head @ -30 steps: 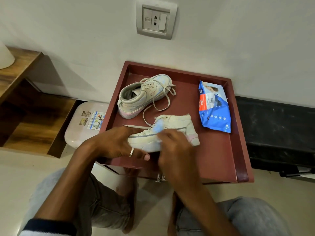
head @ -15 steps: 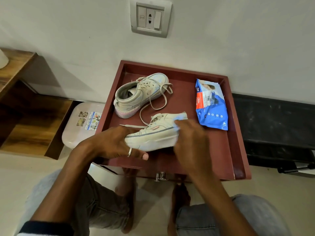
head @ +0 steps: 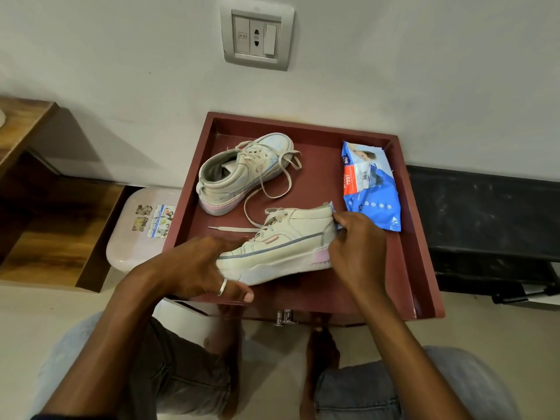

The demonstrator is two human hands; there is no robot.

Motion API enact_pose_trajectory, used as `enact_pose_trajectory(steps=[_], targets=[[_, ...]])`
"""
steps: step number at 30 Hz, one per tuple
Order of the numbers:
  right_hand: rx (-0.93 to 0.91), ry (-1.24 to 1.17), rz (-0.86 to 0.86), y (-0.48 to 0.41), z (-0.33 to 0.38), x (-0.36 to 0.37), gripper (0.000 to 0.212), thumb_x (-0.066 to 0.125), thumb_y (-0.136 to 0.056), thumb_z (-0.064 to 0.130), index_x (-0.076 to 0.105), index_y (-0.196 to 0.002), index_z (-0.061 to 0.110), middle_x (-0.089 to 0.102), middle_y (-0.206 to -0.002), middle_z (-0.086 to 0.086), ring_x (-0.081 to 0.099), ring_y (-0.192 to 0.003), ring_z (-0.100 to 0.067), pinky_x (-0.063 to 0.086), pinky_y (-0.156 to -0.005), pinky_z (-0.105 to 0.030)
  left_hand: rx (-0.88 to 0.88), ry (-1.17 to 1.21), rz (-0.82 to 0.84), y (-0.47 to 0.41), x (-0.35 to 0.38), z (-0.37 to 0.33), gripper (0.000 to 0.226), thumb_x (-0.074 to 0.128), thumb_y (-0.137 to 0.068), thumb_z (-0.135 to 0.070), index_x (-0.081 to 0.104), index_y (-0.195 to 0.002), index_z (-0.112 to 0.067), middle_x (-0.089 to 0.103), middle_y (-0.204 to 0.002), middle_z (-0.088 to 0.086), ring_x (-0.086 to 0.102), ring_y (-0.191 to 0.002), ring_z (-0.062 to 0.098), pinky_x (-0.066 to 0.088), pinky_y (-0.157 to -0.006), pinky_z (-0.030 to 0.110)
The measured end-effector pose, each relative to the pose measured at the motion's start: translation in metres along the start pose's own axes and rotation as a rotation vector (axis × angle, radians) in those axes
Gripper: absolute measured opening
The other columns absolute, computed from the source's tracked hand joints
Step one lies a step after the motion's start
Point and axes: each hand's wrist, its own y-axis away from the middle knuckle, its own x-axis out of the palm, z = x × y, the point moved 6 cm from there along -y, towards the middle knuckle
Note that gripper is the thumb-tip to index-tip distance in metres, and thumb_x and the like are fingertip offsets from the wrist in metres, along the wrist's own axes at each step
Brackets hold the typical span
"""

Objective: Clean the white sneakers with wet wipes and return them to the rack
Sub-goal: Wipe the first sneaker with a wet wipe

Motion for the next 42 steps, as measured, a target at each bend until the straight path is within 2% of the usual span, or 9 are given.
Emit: enact_pose_trajectory(steps=[7, 14, 19, 26, 31, 34, 37, 40, 42], targets=[[-0.101, 0.013, -0.102, 0.018, 0.023, -0.011, 0.036, 0.066, -0.077, -0.012, 0.070, -0.110, 0.002, 0.070, -0.105, -0.012, 0.065, -0.095, -0.029, 0.055, -0.076, -0.035, -0.024, -0.016, -0.009, -0.001, 0.000, 0.001, 0.083, 0.078, -0.065, -0.071, 0.048, -0.140, -0.052, 0.057, -0.122, -0.042, 0.056, -0.109, -0.018, 0.050, -0.096, 0.015], [-0.462, 0.028, 0.100, 0.054, 0.076, 0.015, 0.044, 0.056, -0.076, -0.015, 0.066, -0.116, 0.001, 0.063, -0.123, -0.010, 0.058, -0.114, -0.026, 0.052, -0.093, -0.031, -0.049, -0.022, -0.015, -0.002, 0.000, -0.001, 0.059, 0.085, -0.068, -0.059, 0.050, -0.114, -0.061, 0.066, -0.117, -0.027, 0.062, -0.098, -0.012, 0.054, -0.087, 0.017], [-0.290, 0.150, 0.023, 0.015, 0.034, -0.005, 0.046, 0.059, -0.076, -0.013, 0.068, -0.118, 0.005, 0.066, -0.121, -0.009, 0.056, -0.106, -0.030, 0.055, -0.083, -0.037, -0.009, 0.013, -0.012, -0.001, 0.000, -0.003, 0.068, 0.082, -0.067, -0.065, 0.052, -0.128, -0.059, 0.063, -0.125, -0.034, 0.061, -0.107, -0.011, 0.054, -0.095, 0.022], [0.053, -0.029, 0.032, 0.009, 0.000, -0.009, 0.035, 0.056, -0.090, -0.001, 0.067, -0.121, 0.009, 0.072, -0.107, -0.010, 0.067, -0.096, -0.028, 0.056, -0.081, -0.041, -0.027, 0.026, 0.001, 0.000, 0.000, -0.004, 0.056, 0.085, -0.070, -0.056, 0.049, -0.112, -0.067, 0.061, -0.112, -0.041, 0.059, -0.102, -0.016, 0.052, -0.089, 0.011], [-0.143, 0.050, -0.042, 0.045, 0.042, -0.005, 0.045, 0.061, -0.073, -0.013, 0.067, -0.115, 0.003, 0.070, -0.104, -0.014, 0.064, -0.092, -0.031, 0.056, -0.077, -0.038, -0.028, 0.021, -0.006, -0.002, -0.001, -0.003, 0.058, 0.081, -0.063, -0.069, 0.052, -0.113, -0.070, 0.065, -0.117, -0.034, 0.063, -0.101, -0.011, 0.054, -0.090, 0.020], [-0.186, 0.216, 0.120, 0.069, 0.061, 0.018, 0.049, 0.047, -0.094, 0.019, 0.048, -0.138, -0.001, 0.048, -0.145, -0.017, 0.038, -0.136, -0.036, 0.036, -0.112, -0.046, -0.042, 0.033, -0.007, -0.002, -0.001, -0.003, 0.055, 0.082, -0.062, -0.068, 0.053, -0.109, -0.068, 0.067, -0.115, -0.030, 0.064, -0.097, -0.010, 0.056, -0.087, 0.020], [-0.091, 0.179, 0.315, 0.058, 0.045, 0.024, 0.071, 0.014, -0.100, 0.053, 0.012, -0.155, 0.008, 0.006, -0.164, -0.009, -0.003, -0.151, -0.024, 0.002, -0.122, -0.044, -0.050, 0.038, -0.006, -0.001, -0.001, -0.003, 0.054, 0.079, -0.061, -0.070, 0.054, -0.109, -0.066, 0.068, -0.115, -0.027, 0.065, -0.097, -0.008, 0.057, -0.087, 0.024], [0.050, -0.012, 0.419, 0.034, 0.015, 0.021, 0.081, 0.020, -0.097, 0.062, 0.001, -0.155, 0.009, -0.001, -0.164, -0.005, 0.001, -0.151, -0.019, 0.011, -0.122, -0.043, -0.046, 0.022, -0.010, 0.000, -0.001, -0.002, 0.067, 0.078, -0.061, -0.073, 0.054, -0.122, -0.062, 0.067, -0.120, -0.028, 0.064, -0.102, -0.006, 0.056, -0.091, 0.027], [0.199, -0.170, 0.498, 0.020, -0.004, 0.025, 0.084, 0.024, -0.092, 0.071, 0.021, -0.153, 0.013, 0.023, -0.159, -0.005, 0.023, -0.146, -0.023, 0.025, -0.117, -0.044, -0.047, 0.002, -0.011, -0.001, -0.001, 0.000, 0.077, 0.077, -0.060, -0.075, 0.054, -0.131, -0.055, 0.065, -0.123, -0.028, 0.063, -0.104, -0.007, 0.055, -0.093, 0.027]])
